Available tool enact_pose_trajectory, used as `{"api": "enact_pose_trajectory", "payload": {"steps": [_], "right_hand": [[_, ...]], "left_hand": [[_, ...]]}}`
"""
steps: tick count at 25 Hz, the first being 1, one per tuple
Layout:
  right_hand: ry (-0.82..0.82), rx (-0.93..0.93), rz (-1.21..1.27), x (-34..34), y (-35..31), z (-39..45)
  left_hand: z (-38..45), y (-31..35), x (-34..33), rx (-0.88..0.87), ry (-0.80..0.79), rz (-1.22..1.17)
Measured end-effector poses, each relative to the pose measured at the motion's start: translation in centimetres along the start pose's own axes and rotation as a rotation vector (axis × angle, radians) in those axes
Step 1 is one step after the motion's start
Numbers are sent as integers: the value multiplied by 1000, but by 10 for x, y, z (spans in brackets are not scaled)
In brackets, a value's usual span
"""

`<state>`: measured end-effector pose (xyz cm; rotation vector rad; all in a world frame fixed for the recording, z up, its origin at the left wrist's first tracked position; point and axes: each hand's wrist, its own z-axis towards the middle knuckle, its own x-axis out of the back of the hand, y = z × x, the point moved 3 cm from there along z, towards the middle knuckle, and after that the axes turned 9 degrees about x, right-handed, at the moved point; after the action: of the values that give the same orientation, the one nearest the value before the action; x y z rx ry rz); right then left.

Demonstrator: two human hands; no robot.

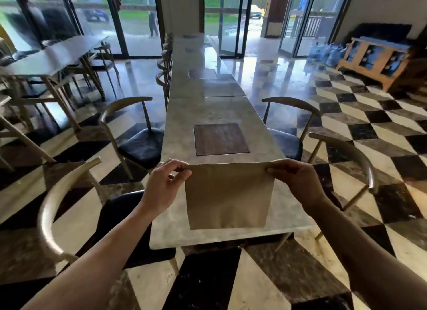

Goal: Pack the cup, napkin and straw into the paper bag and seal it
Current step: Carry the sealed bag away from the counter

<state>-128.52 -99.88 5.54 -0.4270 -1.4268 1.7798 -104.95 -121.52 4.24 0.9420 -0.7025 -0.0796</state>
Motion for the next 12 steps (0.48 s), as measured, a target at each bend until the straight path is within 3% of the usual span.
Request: {"api": "enact_pose_trajectory", "payload": {"steps": [12], "right_hand": [[-40,-74,-1,-50,71,117]], "left_hand": [[99,-85,-40,95,-23,4]]}}
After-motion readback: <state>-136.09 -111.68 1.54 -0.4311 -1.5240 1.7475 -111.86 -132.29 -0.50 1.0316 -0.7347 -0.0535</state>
